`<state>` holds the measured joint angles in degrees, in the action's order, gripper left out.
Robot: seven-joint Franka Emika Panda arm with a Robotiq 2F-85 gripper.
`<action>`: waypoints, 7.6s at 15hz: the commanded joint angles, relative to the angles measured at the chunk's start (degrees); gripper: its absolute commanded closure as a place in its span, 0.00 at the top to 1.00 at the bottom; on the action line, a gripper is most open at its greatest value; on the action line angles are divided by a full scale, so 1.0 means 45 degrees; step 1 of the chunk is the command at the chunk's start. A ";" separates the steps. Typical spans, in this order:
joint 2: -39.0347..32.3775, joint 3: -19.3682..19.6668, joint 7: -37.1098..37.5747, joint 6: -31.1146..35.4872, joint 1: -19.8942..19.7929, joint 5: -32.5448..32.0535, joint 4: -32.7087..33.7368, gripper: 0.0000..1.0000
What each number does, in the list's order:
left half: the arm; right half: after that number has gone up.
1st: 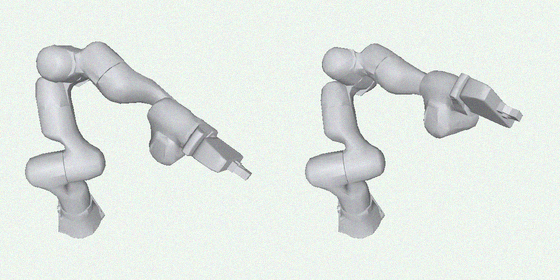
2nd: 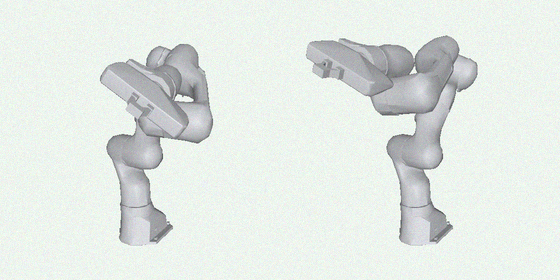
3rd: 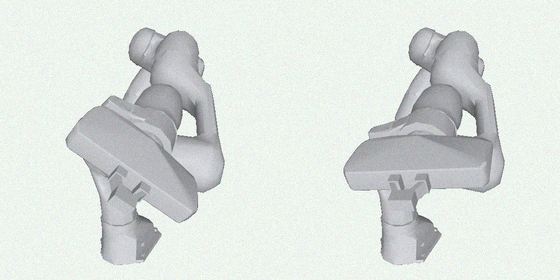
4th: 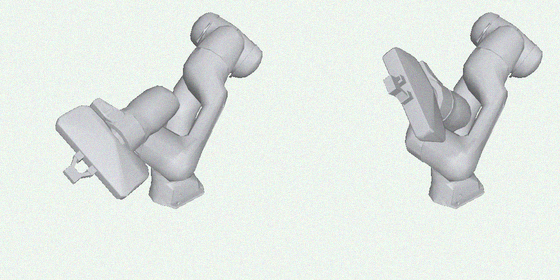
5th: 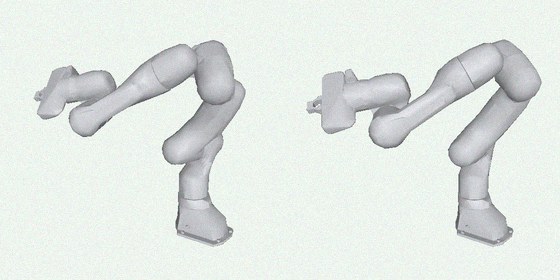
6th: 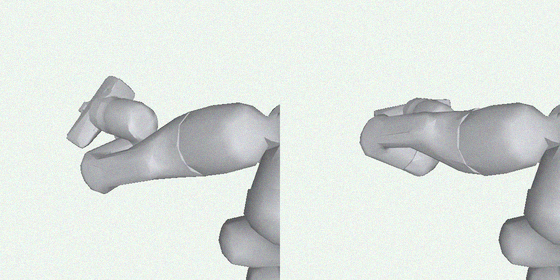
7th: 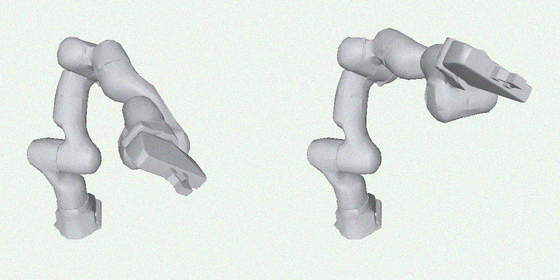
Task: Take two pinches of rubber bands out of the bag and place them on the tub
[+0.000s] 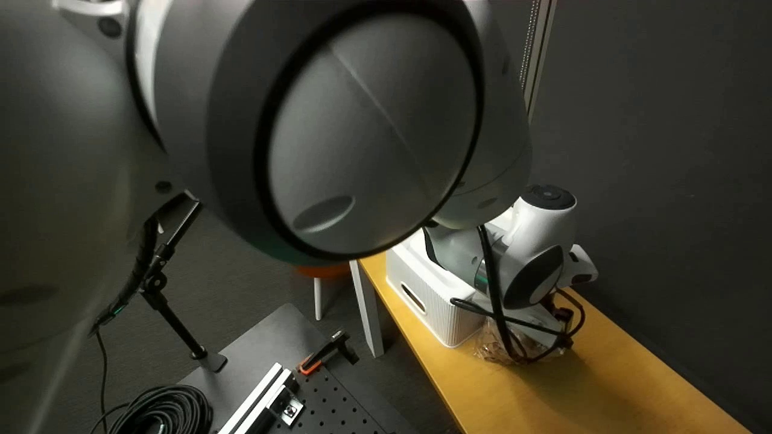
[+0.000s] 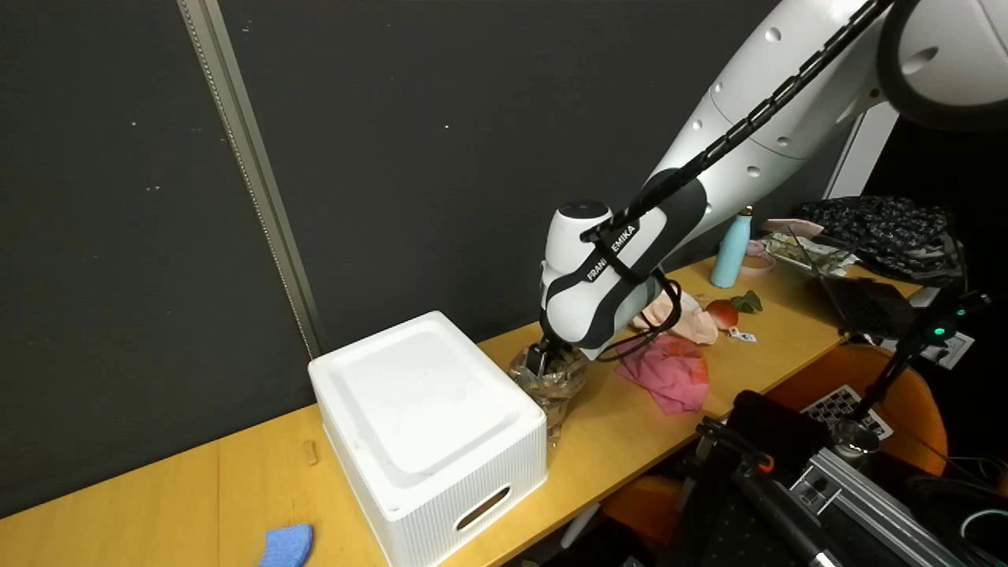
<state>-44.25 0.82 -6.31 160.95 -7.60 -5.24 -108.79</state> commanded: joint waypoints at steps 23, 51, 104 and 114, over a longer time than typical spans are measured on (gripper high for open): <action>0.2311 0.0784 0.2032 -0.5094 0.0722 0.0538 0.0277 0.02; -0.2451 0.0082 0.1205 -1.0907 0.3316 -0.1175 1.0605 0.09; 0.2619 0.2229 0.5243 -0.1191 0.2472 -0.4960 -0.1559 0.00; 0.0968 0.1911 0.2826 0.0471 0.2292 -0.3179 -0.0810 0.40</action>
<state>-38.81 10.28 9.79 161.83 3.45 -22.40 -113.02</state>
